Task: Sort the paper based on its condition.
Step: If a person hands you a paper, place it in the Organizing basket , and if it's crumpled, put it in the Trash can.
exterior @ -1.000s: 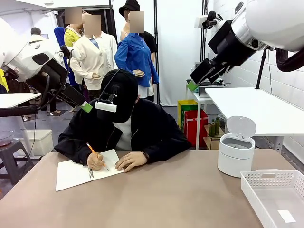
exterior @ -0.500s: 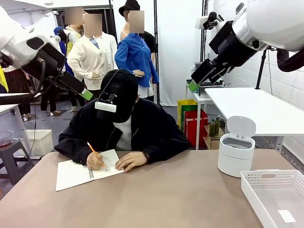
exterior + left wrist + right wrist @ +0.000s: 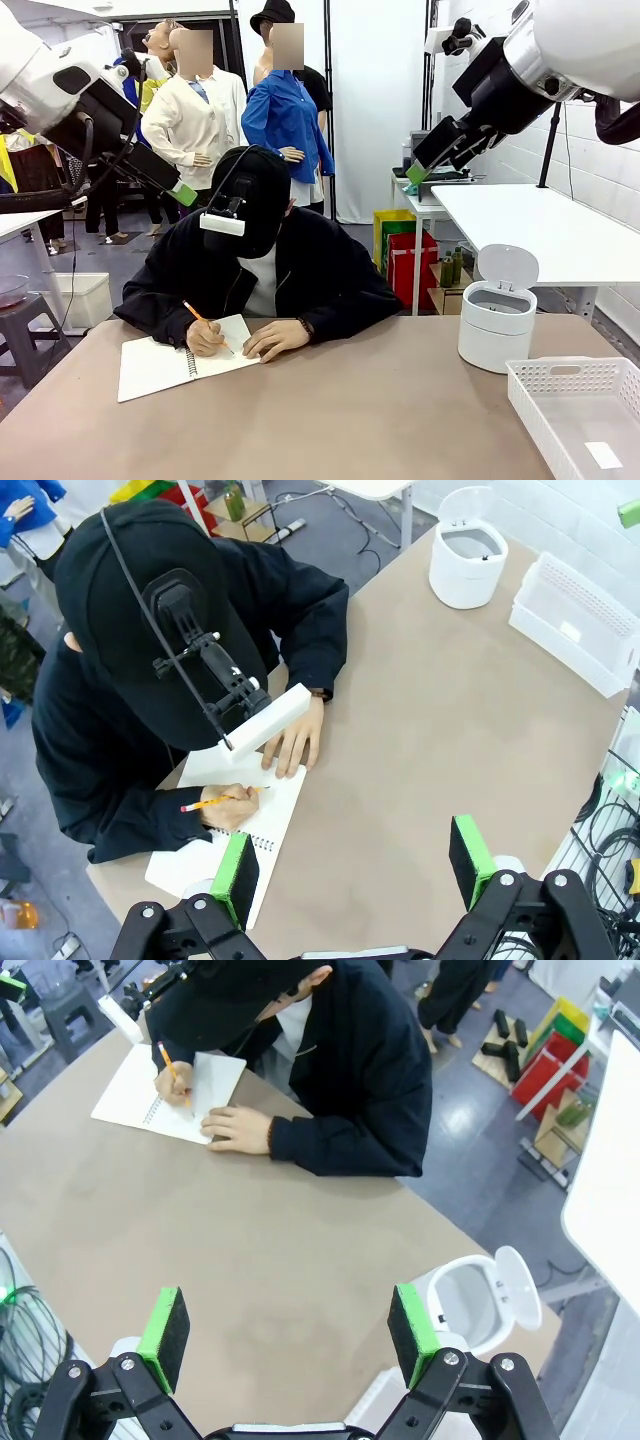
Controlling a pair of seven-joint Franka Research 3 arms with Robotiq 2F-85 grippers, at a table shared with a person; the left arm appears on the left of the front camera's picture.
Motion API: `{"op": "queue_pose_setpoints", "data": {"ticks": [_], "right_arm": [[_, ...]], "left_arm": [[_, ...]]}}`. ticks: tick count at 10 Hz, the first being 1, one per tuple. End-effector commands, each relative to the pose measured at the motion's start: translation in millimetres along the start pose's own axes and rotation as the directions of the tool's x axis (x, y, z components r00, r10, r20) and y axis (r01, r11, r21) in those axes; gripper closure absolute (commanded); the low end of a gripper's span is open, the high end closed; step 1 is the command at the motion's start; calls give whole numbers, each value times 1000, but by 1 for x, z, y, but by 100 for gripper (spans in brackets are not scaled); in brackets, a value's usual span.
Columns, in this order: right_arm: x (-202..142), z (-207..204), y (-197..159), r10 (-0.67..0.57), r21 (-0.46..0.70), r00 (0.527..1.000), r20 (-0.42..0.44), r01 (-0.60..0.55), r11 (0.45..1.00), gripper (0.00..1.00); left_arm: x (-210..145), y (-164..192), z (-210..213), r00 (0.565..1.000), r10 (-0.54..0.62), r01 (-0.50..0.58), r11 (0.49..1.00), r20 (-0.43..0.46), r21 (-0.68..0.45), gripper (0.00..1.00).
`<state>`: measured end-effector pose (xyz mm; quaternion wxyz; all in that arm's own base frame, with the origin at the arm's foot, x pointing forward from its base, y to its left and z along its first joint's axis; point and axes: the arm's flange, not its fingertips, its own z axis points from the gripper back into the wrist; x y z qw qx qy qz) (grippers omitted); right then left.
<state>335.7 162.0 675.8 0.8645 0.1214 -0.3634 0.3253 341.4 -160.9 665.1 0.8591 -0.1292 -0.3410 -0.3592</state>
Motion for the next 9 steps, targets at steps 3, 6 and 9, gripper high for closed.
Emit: {"op": "queue_pose_setpoints", "data": {"ticks": [3, 6, 9], "right_arm": [[5, -5, -7, 34, 29, 999, 22, -34, 999, 0], [0, 0, -3, 4, -2, 1000, 3, -4, 1000, 0], [0, 0, -3, 4, -2, 1000, 3, -4, 1000, 0]], "left_arm": [[0, -3, 12, 998, -44, 46, 997, 45, -54, 0], [2, -6, 7, 1000, -17, 18, 1000, 16, -18, 0], [2, -6, 7, 1000, -17, 18, 1000, 16, -18, 0]]}}
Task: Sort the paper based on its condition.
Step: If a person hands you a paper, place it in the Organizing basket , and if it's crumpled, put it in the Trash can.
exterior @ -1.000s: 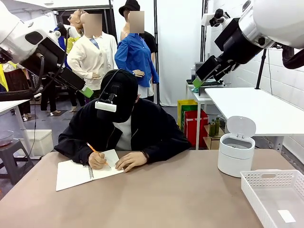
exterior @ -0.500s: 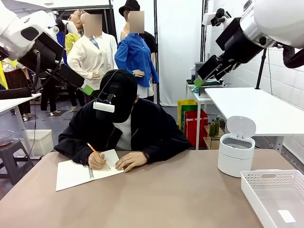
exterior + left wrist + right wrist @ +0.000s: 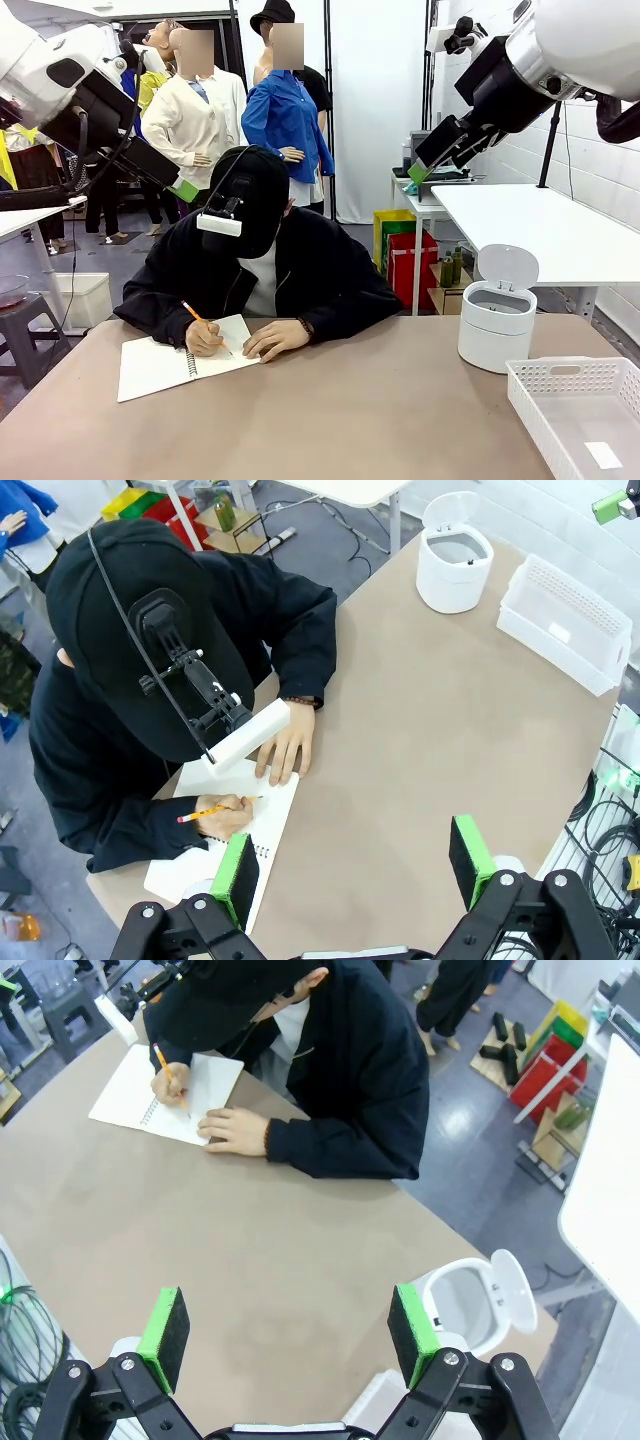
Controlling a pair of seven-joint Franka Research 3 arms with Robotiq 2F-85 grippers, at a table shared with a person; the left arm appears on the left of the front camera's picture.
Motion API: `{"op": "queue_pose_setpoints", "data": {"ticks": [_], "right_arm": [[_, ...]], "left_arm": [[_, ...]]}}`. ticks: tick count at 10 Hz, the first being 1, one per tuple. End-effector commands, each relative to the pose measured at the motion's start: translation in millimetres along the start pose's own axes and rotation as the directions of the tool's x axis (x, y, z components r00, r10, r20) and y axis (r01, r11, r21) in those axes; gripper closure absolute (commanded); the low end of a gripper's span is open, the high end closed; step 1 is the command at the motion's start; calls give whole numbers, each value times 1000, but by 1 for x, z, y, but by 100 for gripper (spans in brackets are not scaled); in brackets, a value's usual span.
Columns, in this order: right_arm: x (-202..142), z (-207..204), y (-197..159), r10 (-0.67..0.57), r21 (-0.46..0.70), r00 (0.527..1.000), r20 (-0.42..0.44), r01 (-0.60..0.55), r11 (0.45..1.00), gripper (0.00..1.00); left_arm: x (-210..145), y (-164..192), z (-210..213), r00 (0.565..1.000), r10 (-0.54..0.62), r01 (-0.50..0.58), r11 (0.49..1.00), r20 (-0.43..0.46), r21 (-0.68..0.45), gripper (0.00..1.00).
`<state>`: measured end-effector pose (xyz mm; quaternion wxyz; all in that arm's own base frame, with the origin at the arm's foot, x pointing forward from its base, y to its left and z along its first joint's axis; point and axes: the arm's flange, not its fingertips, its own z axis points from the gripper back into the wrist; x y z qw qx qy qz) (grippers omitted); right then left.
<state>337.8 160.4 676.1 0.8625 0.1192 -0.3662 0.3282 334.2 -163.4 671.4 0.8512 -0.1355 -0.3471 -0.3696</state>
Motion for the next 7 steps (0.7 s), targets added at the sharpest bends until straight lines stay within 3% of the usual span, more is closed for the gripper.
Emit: {"op": "queue_pose_setpoints", "data": {"ticks": [1, 7], "right_arm": [[0, 0, 0, -4, 1, 1000, -1, 4, 1000, 0], [0, 0, 0, -4, 1, 1000, -1, 4, 1000, 0]], "left_arm": [[0, 0, 0, 1000, 3, -3, 1000, -2, -3, 0], [0, 0, 0, 1000, 3, -3, 1000, -2, -3, 0]]}}
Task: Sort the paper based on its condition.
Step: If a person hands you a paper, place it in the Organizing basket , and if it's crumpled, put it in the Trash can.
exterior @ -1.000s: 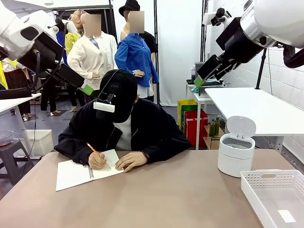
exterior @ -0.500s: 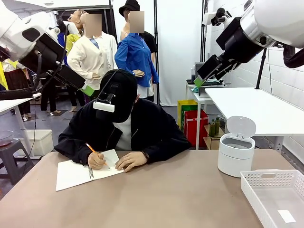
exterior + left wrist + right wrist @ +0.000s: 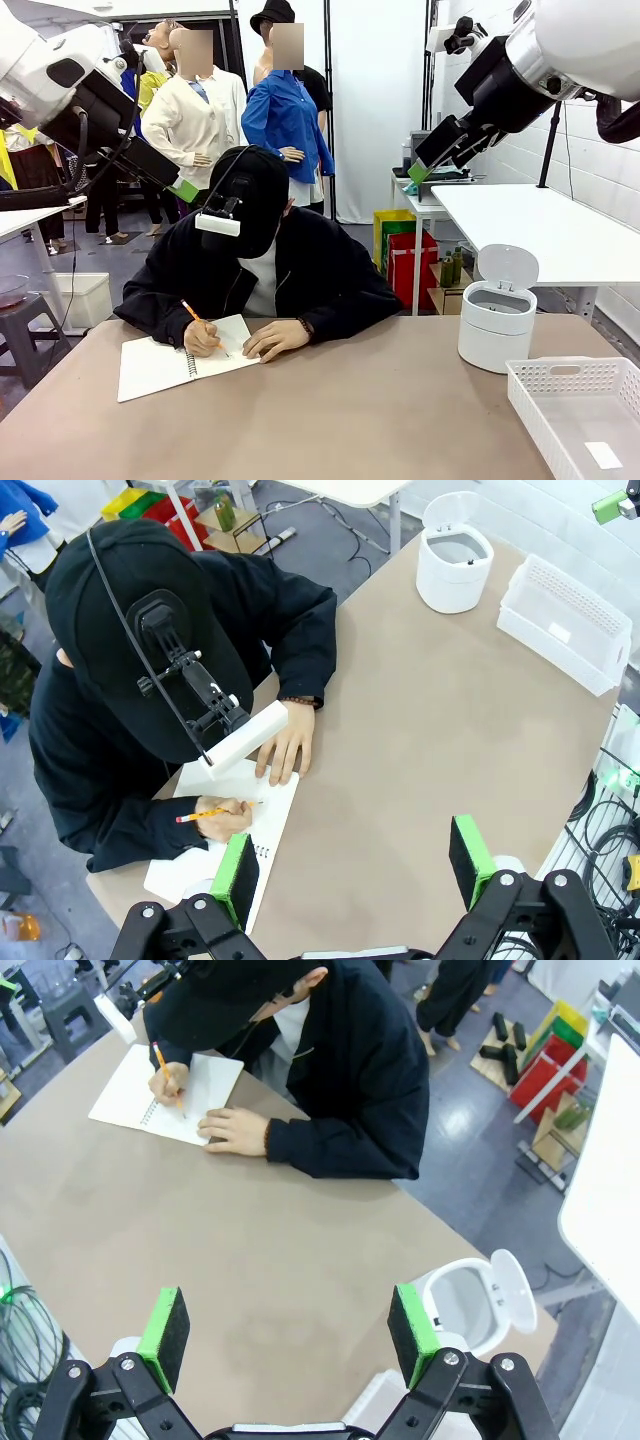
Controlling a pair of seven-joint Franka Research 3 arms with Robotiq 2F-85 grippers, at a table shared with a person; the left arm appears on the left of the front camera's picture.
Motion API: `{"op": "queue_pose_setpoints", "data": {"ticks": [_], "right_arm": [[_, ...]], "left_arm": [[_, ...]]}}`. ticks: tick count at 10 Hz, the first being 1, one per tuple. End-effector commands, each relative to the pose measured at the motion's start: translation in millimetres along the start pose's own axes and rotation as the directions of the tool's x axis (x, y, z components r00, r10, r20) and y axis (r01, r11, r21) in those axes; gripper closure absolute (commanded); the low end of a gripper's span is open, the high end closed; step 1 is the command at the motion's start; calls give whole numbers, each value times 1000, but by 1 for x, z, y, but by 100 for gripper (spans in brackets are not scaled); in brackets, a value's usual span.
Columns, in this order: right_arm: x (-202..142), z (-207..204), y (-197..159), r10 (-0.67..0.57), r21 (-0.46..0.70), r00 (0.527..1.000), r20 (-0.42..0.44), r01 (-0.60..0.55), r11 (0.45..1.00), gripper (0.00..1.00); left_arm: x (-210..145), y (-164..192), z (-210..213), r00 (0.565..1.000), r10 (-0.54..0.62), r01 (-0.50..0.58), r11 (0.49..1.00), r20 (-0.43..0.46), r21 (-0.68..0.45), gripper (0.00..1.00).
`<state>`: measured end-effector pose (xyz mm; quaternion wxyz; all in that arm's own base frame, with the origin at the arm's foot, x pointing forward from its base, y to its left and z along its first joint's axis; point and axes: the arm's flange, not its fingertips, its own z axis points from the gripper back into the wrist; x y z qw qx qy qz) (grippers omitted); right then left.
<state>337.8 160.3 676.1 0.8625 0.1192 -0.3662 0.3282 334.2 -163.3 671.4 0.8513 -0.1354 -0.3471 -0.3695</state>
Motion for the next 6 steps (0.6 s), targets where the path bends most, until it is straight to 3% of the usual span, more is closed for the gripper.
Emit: {"op": "queue_pose_setpoints", "data": {"ticks": [1, 6], "right_arm": [[0, 0, 0, -4, 1, 1000, -1, 4, 1000, 0], [0, 0, 0, -4, 1, 1000, -1, 4, 1000, 0]], "left_arm": [[0, 0, 0, 1000, 3, -3, 1000, -2, -3, 0], [0, 0, 0, 1000, 3, -3, 1000, -2, -3, 0]]}}
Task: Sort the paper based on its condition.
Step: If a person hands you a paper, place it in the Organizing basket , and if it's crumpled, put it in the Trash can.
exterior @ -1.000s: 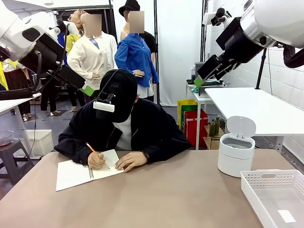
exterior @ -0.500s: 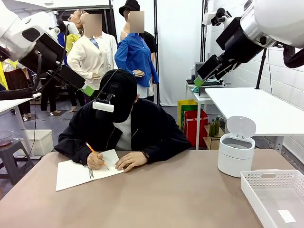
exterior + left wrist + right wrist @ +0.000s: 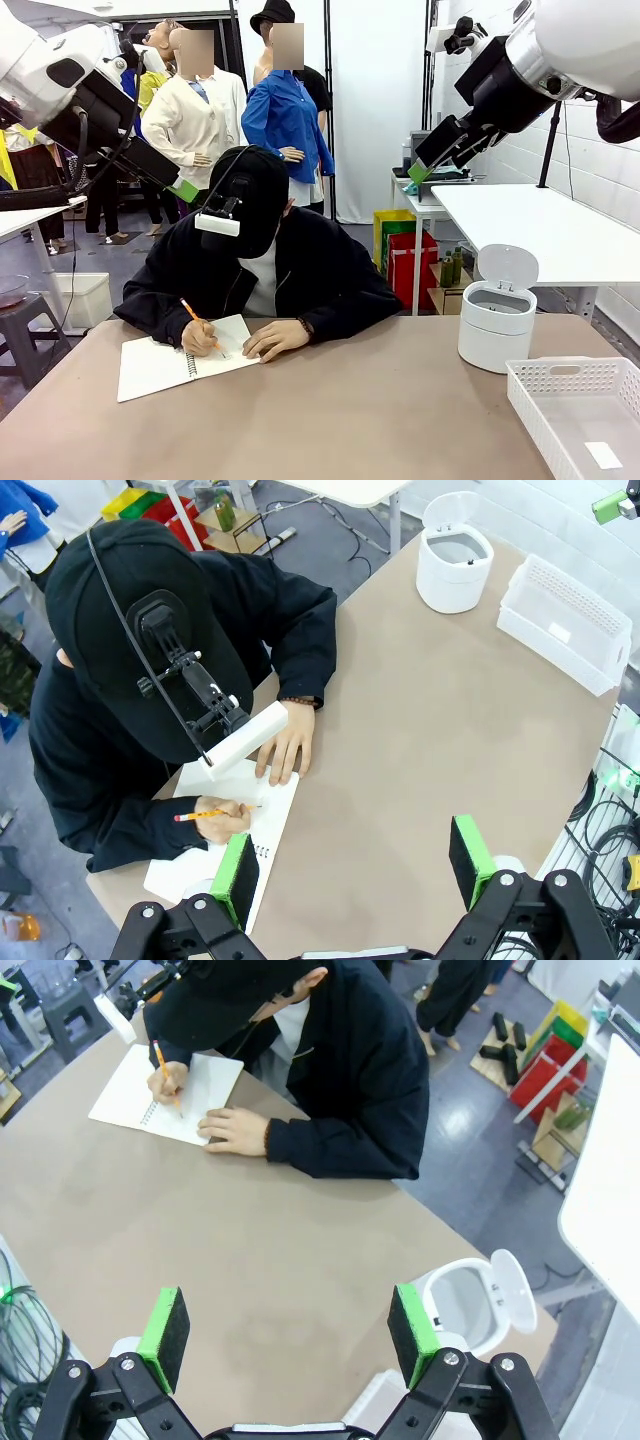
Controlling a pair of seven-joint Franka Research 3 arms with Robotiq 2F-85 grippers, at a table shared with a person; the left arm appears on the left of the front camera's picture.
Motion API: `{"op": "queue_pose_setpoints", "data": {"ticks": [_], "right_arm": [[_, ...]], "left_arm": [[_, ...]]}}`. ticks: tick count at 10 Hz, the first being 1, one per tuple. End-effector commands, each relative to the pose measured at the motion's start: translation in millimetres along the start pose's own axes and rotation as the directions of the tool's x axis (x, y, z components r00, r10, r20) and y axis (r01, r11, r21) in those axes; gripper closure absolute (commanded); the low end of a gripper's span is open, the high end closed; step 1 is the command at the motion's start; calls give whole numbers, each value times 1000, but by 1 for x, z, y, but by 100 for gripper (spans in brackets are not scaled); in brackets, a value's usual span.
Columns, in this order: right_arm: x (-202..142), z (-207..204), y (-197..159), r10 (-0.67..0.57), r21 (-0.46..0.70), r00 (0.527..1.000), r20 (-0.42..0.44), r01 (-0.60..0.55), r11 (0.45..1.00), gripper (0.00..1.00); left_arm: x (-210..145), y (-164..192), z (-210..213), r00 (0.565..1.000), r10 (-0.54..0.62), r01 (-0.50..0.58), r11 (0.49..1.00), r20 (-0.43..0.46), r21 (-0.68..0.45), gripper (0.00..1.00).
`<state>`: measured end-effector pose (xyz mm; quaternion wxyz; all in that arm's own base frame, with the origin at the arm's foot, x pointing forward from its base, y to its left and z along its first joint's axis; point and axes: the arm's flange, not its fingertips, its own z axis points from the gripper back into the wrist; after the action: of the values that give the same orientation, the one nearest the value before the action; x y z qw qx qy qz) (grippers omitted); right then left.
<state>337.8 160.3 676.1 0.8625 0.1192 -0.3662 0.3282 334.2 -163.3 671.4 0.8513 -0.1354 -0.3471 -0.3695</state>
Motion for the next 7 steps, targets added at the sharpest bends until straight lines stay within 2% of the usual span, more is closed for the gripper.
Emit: {"op": "queue_pose_setpoints", "data": {"ticks": [1, 4, 7], "right_arm": [[0, 0, 0, -4, 1, 1000, -1, 4, 1000, 0], [0, 0, 0, -4, 1, 1000, -1, 4, 1000, 0], [0, 0, 0, 3, 1, 1000, -2, -3, 1000, 0]], "left_arm": [[0, 0, 0, 1000, 0, 0, 1000, 0, 0, 0], [-5, 0, 9, 995, -10, 12, 1000, -99, 20, 0], [-12, 1, 26, 994, -19, 28, 996, -105, 89, 0]]}}
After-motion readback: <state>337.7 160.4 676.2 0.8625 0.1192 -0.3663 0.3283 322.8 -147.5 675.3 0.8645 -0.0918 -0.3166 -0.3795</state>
